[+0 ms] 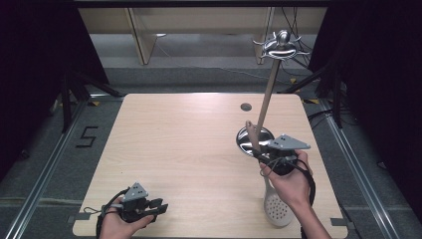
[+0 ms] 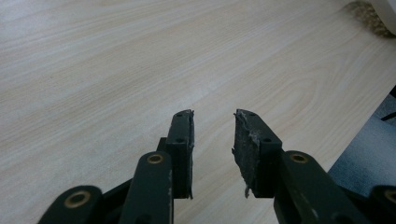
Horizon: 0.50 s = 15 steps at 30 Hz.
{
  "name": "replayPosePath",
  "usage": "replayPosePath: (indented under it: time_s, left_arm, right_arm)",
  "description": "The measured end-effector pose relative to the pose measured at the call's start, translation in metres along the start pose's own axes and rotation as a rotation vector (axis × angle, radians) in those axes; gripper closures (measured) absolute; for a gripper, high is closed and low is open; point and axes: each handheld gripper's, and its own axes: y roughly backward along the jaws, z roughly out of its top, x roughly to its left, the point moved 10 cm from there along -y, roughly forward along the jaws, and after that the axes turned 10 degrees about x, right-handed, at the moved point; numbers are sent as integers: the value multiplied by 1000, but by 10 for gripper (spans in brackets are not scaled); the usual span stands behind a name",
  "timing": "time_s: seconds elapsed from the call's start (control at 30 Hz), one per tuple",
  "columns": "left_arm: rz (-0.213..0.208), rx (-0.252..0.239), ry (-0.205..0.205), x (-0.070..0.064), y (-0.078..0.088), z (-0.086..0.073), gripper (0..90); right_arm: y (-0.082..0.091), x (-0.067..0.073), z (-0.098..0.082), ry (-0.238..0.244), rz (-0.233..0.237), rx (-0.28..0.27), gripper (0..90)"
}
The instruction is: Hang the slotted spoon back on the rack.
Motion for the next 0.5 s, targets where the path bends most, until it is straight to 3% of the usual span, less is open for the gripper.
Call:
replayPosePath:
  time_s: [0.17,0.2,0.3,0.33,0.37,0.4,0.47,0.5]
  left_arm:
    - [2,-5,2,0,0,0,667]
    - [3,-9,3,0,-1,1,667]
    - [0,-6,2,-1,0,0,667]
    - [0,-4,1,-1,0,0,667]
    - [0,-4,1,-1,0,0,667]
    - [0,-6,1,-1,-1,0,667]
    - [-1,-13,21,-1,-2,1,667]
    - [1,-14,12,-1,-1,1,666]
  right_arm:
    - [6,-7,3,-12,-26,-42,721]
    - [10,-7,3,-39,-29,-44,721]
    - [11,-9,4,-29,-30,-58,721]
    - [13,-9,4,-58,-26,-64,721]
    - [13,-9,4,-58,-26,-64,721]
    - [15,-13,8,-45,-39,-102,721]
    - [18,-12,7,-73,-32,-93,721]
    - [19,-16,9,-43,-46,-106,721]
